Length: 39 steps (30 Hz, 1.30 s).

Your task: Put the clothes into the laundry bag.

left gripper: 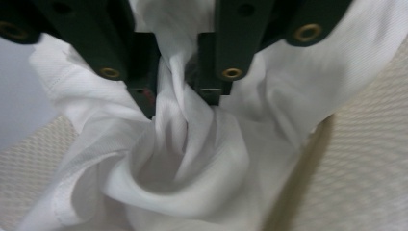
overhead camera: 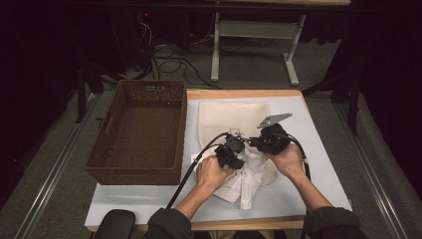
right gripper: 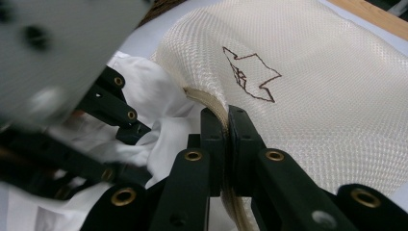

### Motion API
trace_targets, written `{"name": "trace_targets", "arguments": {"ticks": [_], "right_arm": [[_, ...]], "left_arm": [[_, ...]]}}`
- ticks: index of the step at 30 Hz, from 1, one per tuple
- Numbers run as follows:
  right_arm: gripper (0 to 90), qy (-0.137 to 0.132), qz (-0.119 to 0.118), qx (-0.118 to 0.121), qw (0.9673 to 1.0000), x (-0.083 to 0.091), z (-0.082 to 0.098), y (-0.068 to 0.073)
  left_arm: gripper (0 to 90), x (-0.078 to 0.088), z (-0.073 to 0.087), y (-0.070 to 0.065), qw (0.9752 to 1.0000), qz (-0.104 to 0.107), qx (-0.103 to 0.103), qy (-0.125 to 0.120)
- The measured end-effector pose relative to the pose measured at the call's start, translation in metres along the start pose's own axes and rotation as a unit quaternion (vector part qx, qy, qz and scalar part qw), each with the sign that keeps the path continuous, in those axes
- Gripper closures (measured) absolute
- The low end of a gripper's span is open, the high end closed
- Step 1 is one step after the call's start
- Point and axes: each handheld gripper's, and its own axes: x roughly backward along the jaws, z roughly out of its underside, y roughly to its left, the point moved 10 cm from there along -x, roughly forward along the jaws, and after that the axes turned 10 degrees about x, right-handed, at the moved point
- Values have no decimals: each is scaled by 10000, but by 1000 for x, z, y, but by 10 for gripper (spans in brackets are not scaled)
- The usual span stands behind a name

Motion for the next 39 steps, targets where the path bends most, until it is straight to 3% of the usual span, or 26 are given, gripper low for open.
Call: {"name": "trace_targets", "arguments": {"ticks": [2,4,8,14,18,23,29,34,35,36,39], "right_arm": [[878,-30,-30,78,10000,1,1,1],[878,-26,-60,114,9999,2,0,4],[878,-67,-91,232,9997,4,-3,8],[878,-28,-144,295,9995,0,-5,13],[878,-13,-128,228,9997,-3,-2,9],[877,-43,-57,16,10000,-1,4,-1],[877,-41,-53,23,10000,-1,3,1],[876,-28,-55,47,10000,-2,3,2],[876,-29,-51,68,10000,-3,2,2],[876,-29,-51,68,10000,-3,2,2],[876,-24,-73,28,10000,-4,1,5]], "left_arm": [[789,2,-2,3,9999,28,100,-35],[799,8,-11,9,9992,-78,247,-291],[801,11,-17,13,9984,-129,386,-403],[766,2,-22,26,9960,-328,681,-472],[656,4,-20,24,9970,-332,550,-430],[457,20,-11,19,9980,-336,344,-408],[425,30,7,14,9992,-265,215,-227],[458,20,16,15,9993,-253,257,-50],[515,16,17,15,9994,-227,275,-14],[515,12,17,15,9994,-201,292,21],[686,2,18,16,9994,-137,284,115]]}}
